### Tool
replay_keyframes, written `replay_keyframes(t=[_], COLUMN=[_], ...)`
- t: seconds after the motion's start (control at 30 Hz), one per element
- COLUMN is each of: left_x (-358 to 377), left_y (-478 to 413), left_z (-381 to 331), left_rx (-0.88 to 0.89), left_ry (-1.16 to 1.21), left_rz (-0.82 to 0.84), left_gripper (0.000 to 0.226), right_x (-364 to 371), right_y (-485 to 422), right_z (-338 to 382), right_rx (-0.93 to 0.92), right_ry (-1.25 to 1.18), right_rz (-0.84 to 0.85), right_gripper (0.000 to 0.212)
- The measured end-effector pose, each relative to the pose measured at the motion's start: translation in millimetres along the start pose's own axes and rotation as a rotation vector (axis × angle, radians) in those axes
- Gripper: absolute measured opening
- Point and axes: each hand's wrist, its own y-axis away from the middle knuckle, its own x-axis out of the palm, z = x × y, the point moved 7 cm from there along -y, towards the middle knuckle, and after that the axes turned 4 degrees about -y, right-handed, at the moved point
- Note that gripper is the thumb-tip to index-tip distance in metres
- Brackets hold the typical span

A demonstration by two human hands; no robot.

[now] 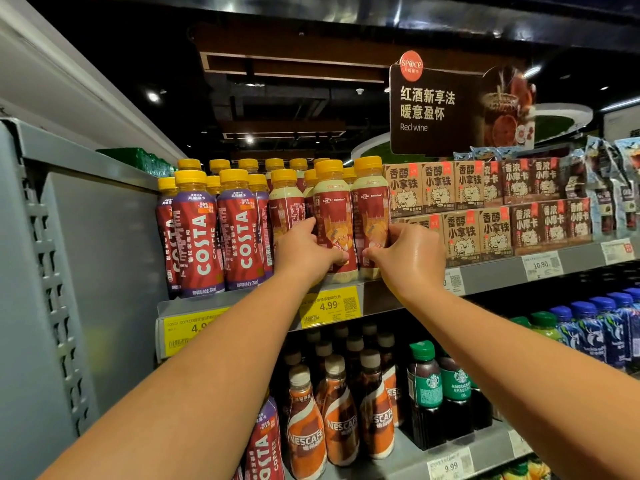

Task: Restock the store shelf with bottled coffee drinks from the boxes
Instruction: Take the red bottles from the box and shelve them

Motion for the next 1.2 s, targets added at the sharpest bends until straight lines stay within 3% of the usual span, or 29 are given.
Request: replay_keyframes(t=[0.27, 0.4, 0.57, 0.9, 1.2], left_x=[3.9, -4.6, -13.5, -11.9, -2.9], left_y=[4.3, 11.4, 40.6, 133.6, 215.8], left_z=[-1.5, -2.3, -8.1, -25.8, -19.6], left_rx=[0.070, 0.104, 0.113, -0.033, -0.169], left_ry=[-0.147, -0.218, -0.404, -0.668, -0.682], left_rz=[0.018, 0.029, 0.063, 0.009, 0.027], left_gripper=[0.037, 0.039, 0.038, 0.031, 0.023], right_x=[-2.7, -10.0, -19.0, -54.4, -69.3], right_y=[1.9, 3.5, 18.1, 67.2, 127.0], right_z=[5.7, 12.5, 23.4, 11.6, -13.0], right_rx=[-0.057, -0.109, -0.189, -0.331, -0.352], right_ry=[0.078, 0.179, 0.406, 0.408, 0.334], right_rz=[0.007, 0.078, 0.283, 0.529, 0.671], right_gripper=[0.027, 0.026, 0.018, 0.028, 0.034])
